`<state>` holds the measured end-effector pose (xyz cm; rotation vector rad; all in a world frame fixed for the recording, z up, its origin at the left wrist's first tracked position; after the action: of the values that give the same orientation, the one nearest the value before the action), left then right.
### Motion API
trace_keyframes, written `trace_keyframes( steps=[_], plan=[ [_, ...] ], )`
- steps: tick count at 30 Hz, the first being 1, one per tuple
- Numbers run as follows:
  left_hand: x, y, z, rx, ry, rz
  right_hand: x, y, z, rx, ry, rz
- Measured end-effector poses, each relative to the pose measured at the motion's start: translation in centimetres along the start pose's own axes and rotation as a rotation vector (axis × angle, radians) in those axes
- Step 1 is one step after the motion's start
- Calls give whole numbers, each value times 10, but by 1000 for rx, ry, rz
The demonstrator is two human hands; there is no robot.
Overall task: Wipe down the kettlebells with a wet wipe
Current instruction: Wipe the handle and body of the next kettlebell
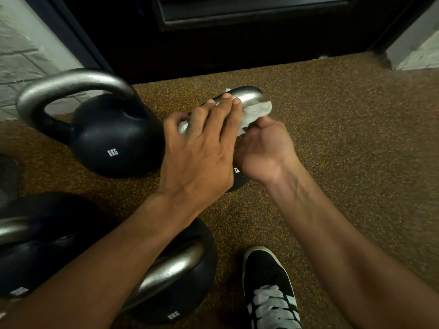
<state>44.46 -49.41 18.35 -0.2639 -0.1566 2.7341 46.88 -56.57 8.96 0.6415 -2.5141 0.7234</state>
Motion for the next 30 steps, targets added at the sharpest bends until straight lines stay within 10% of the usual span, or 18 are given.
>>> trace_keyframes(
  steps=[30],
  plan=[
    [0,1,-8,-66,34,-33,23,-28,-26,-211,-257,-22]
  ],
)
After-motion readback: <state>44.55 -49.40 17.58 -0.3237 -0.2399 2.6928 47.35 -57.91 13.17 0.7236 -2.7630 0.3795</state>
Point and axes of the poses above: each hand's wrist, its own x-axis away from the middle knuckle, its own z-axis out of the back of the hand, y = z × x, the point moved 9 cm from there along -x, towards the middle knuckle, and after that the axes turned 10 degrees about -y, right-handed, at the moved point
